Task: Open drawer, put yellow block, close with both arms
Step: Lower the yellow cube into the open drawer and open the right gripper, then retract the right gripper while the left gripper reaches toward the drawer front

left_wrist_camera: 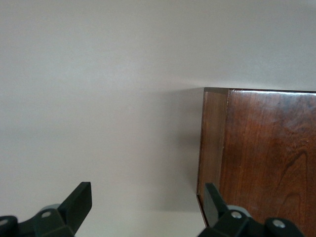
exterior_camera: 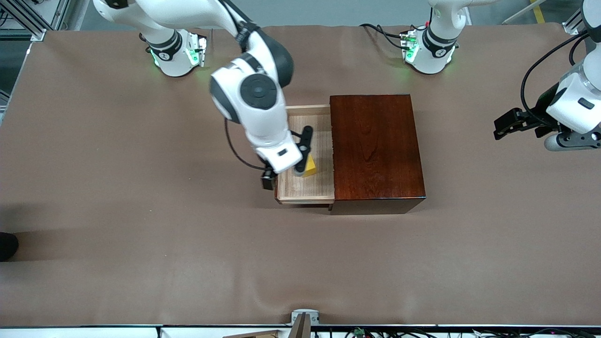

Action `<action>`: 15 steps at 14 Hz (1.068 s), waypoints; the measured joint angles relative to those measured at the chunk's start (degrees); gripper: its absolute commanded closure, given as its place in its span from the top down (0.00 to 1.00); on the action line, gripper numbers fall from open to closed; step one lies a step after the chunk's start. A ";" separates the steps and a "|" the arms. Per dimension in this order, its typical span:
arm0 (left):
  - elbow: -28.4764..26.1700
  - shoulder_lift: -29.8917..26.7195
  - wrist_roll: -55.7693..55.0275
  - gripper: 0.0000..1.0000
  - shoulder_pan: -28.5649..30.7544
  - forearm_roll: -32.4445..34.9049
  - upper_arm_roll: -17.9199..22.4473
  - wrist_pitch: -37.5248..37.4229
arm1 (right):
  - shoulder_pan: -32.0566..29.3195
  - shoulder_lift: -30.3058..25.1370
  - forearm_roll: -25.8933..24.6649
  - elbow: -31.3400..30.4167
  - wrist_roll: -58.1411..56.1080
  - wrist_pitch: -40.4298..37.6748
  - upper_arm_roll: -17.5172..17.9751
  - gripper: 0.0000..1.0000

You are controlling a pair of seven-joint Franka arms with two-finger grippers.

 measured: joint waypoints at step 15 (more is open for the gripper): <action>0.53 1.75 -0.85 1.00 -14.51 -0.06 -2.42 0.18 | -24.42 -9.97 1.26 -2.86 8.09 -11.36 -0.37 1.00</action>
